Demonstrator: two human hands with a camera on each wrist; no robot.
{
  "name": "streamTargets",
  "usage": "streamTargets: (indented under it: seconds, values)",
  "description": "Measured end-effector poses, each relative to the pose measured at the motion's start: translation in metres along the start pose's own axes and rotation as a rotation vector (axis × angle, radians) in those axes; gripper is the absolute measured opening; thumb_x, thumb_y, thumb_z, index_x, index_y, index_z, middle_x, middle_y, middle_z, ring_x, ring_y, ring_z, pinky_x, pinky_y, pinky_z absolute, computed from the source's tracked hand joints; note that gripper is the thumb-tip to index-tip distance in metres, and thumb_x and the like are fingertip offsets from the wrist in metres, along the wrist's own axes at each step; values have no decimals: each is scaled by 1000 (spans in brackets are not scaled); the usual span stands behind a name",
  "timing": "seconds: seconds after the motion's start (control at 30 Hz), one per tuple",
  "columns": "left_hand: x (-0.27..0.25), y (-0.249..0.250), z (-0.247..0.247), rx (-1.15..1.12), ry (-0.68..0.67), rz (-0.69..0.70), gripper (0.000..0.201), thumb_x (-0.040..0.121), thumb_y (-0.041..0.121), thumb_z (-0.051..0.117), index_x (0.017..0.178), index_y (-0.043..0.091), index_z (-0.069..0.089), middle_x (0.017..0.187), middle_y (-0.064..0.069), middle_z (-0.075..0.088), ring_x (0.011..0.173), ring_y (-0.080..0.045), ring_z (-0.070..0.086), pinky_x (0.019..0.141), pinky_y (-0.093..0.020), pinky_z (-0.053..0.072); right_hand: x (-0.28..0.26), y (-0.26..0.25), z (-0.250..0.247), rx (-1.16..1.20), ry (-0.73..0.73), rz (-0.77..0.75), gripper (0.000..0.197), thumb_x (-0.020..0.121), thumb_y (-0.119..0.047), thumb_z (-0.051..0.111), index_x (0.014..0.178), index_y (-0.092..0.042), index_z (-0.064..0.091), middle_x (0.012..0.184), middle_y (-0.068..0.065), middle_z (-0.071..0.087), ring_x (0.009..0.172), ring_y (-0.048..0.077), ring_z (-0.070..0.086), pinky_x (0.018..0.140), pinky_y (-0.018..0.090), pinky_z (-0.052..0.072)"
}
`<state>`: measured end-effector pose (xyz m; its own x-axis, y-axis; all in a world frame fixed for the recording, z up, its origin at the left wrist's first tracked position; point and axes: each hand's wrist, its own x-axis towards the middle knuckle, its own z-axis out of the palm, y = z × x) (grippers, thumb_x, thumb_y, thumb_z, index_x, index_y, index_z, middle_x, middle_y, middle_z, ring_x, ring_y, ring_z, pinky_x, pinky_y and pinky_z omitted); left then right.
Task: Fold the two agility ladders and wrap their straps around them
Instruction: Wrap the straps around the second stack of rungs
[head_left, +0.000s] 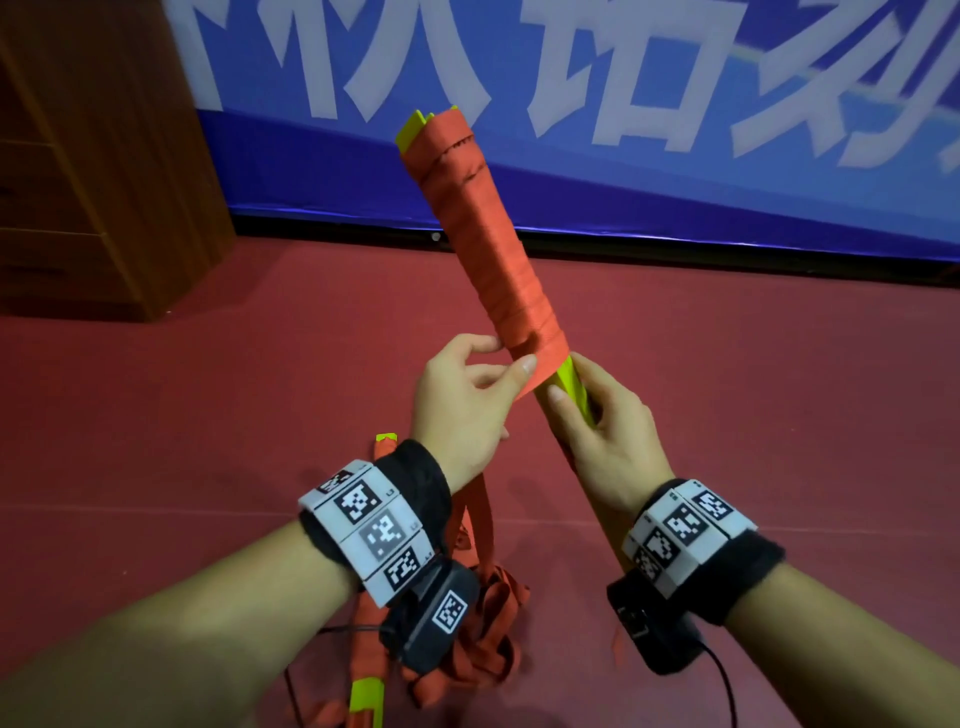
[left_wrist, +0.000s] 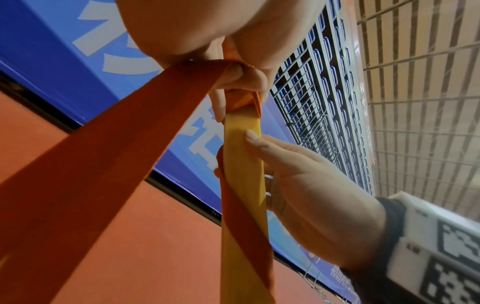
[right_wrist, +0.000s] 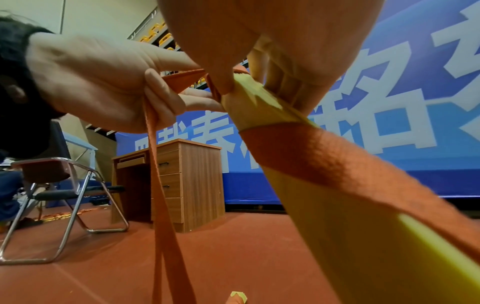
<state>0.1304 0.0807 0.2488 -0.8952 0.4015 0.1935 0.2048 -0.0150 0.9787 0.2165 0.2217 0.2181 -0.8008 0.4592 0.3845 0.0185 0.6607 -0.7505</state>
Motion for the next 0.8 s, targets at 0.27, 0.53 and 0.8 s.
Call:
streamTargets:
  seconds: [0.27,0.53,0.8]
  values:
    - [-1,-3,0,127,-8,99,30,92,42,71,117,28,64,88,12,77,51,1,56,64,-33,47,3,-4,-4,231,-11,-12,33,103,-29,54,135,-32,61,111,-9,73,101,8,68,95,42,54]
    - [-3,1,0,147,-17,138,36,95,43,66,122,20,67,81,7,76,50,4,55,59,-23,40,4,-9,-2,292,8,1,36,100,-33,51,134,-28,63,114,-6,74,108,16,69,99,52,53]
    - [-3,4,-4,143,-24,126,37,85,46,78,111,21,69,74,6,75,72,-13,67,71,-28,48,3,-14,-2,477,-28,24,26,99,-29,51,117,-23,68,93,16,71,83,30,67,83,61,57]
